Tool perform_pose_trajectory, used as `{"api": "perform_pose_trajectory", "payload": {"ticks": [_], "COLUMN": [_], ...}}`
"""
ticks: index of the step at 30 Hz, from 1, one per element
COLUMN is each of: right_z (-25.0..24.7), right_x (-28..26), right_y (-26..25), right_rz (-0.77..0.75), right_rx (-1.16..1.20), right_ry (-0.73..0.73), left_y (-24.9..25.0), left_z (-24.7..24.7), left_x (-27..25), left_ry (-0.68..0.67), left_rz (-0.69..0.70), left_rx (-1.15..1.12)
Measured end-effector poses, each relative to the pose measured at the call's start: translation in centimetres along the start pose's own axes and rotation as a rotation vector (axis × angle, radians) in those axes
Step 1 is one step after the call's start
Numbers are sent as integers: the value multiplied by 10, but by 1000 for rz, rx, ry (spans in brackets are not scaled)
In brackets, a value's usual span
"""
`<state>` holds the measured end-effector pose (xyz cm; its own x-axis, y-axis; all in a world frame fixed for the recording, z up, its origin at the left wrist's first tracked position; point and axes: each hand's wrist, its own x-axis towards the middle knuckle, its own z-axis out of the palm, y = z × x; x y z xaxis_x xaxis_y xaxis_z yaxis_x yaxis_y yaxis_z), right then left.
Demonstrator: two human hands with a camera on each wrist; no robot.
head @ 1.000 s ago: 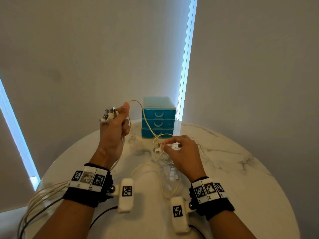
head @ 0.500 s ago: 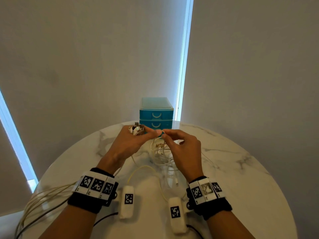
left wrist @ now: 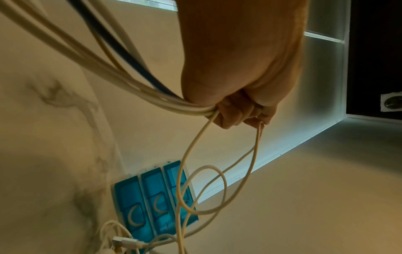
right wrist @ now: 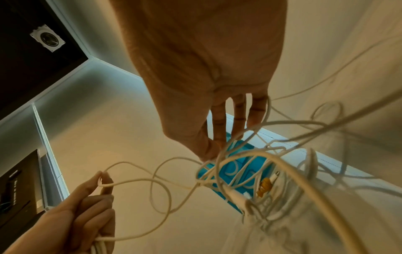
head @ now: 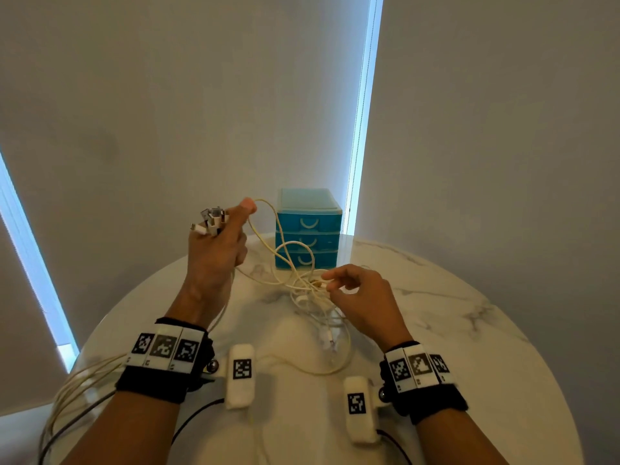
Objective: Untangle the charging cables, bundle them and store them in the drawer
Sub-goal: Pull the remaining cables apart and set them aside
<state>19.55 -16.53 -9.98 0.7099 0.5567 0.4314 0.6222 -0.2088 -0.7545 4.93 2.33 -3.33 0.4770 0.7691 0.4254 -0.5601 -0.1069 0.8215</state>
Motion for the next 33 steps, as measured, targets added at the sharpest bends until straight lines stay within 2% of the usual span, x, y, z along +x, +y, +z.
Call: {"api": "perform_pose_trajectory", "payload": {"ticks": [2, 5, 8, 10, 12, 14, 17, 18, 22, 26, 28, 31, 33], "right_z": [3, 8, 12, 14, 10, 1, -11, -13, -6, -1, -3, -12, -18], "right_x": [-1, -1, -2, -2, -1, 0, 1, 0, -4, -7, -7, -7, -3], "right_y": [-5, -17, -22, -19, -17, -19, -22, -24, -20, -20, -23, -22, -16], "right_rz": [-20, -70, -147, -182, -161, -107, -80, -59, 70, 14, 9, 41, -3], "right_rx": [28, 118, 74, 7, 47, 206, 458, 440, 100, 9, 2, 13, -50], "right_ry": [32, 160, 62, 28, 81, 118, 35, -17, -192, -242, -267, -384, -369], "left_y": [-3, -4, -4, -5, -7, -7, -5, -4, 0, 2, 2, -1, -4], "left_z": [1, 8, 10, 9, 5, -3, -17, -20, -20, -12, -14, -18, -21], "left_x": [-2, -8, -11, -8, -2, 6, 16, 18, 16, 12, 13, 16, 18], "left_ry": [-62, -148, -179, -140, -47, 68, 191, 203, 163, 130, 155, 219, 249], "left_rz": [6, 17, 18, 18, 4, -19, -47, -54, -43, -24, -24, -27, -37], "left_rx": [30, 115, 134, 111, 38, -62, -163, -183, -205, -184, -187, -204, -182]}}
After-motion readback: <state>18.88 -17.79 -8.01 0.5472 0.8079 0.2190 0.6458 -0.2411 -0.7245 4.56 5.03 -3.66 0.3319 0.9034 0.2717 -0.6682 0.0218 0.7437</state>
